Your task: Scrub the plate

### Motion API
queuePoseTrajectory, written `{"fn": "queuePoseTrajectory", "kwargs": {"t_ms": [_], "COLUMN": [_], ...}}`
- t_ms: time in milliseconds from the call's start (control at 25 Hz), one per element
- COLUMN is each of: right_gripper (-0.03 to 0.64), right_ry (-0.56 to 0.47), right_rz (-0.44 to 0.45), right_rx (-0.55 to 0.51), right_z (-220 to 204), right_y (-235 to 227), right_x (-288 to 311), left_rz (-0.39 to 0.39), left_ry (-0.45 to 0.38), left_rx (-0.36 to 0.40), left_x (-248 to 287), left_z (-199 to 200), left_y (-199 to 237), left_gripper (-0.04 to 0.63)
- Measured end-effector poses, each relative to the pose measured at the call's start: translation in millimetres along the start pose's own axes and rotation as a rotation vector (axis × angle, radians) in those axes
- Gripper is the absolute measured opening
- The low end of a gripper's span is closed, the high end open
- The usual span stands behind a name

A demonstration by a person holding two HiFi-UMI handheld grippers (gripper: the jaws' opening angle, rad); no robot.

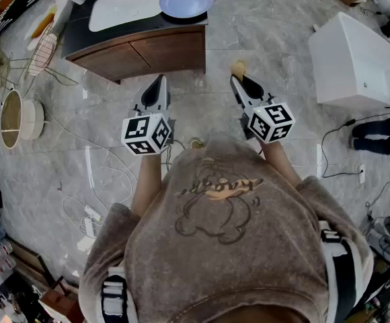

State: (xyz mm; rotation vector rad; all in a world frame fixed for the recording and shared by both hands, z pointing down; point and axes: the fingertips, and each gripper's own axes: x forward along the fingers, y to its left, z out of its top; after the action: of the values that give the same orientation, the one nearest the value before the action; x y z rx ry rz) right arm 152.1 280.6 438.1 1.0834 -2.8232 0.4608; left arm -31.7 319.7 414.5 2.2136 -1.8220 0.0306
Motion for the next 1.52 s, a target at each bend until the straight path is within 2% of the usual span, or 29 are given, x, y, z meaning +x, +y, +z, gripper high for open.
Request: {"fn": "queuePoseTrajectory", "kwargs": {"t_ms": [280,480,640,840,1120,1520], "right_gripper": [0.057,0.057,0.057,0.057,0.057,0.057], "right_ry": [0.006,0.007,-0.009,-0.027,-0.025,0.013], "right_rz": [0.028,-0.006,-0.063,-0.080,-0.034,0.052], "right_rx": [0.026,0.024,0.029,0.043,0.059,0.050], "right_z": [-9,-19,-17,-10,4,55], "right_y": [23,23,7,-16,-51,-123], "right_x": [22,29,33,59,126,241], "left_rz": [-0.035,-0.088,-0.100,-0.102,-0.071,-0.012], "left_ry": [0.000,-0.018,-0.018,-0.015,0.001,0.000], "left_rx": [0.003,0.028,0.030,0.042,0.051,0.031], "left_x": [4,20,32,56,114,230], "left_z": [-2,2,4,7,16,58], "left_y": [19,28,34,47,77,126], "left_gripper": [0.017,0.017,0.017,0.017,0.018,0.018]}}
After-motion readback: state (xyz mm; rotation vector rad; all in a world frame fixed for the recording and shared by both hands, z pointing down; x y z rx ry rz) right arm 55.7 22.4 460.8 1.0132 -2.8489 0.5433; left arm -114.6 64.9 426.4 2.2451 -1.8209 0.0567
